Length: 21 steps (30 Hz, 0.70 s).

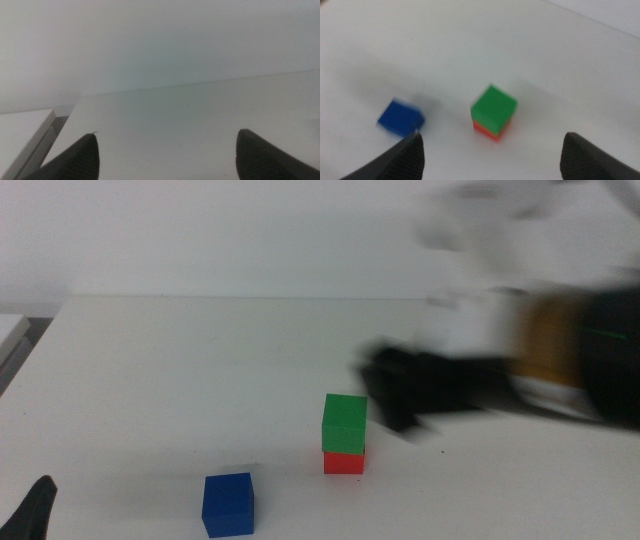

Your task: Stack red cubes first, then green, then blue cubes in a specific spot.

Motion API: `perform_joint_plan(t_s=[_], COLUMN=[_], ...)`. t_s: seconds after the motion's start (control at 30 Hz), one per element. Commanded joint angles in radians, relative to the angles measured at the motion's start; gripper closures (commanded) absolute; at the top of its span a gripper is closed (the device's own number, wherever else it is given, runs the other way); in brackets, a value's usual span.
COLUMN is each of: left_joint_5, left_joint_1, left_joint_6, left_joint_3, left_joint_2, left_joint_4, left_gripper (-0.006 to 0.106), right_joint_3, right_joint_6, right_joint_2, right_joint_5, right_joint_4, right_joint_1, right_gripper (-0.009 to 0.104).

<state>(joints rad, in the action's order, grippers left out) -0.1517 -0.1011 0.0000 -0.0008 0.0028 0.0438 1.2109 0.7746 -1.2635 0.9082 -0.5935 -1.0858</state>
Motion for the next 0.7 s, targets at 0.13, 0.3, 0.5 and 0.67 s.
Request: perform_joint_plan(t_s=[0.13,0.3,0.5,0.67], left_joint_5=[0.012,0.012,0.012,0.012], left_joint_1=[0.000,0.000,0.000,0.000], left_joint_6=[0.000,0.000,0.000,0.000], left_joint_3=[0.001,0.001,0.001,0.001], left_joint_2=[-0.003,-0.003,-0.003,-0.003], left_joint_4=[0.001,0.001,0.001,0.001], left_gripper=[0.007,0.007,0.007,0.007], right_joint_3=[-0.259,-0.294,-0.294,-0.294], right_joint_6=[-0.156,-0.225,-0.238,-0.231], right_joint_2=[0.407,0.510,0.518,0.518], right_joint_5=[-0.007,0.001,-0.003,-0.019], right_joint_4=[0.047,0.081,0.100,0.098], right_joint_1=[-0.009,-0.009,-0.009,-0.009], right_gripper=[0.002,0.002,0.002,0.002])
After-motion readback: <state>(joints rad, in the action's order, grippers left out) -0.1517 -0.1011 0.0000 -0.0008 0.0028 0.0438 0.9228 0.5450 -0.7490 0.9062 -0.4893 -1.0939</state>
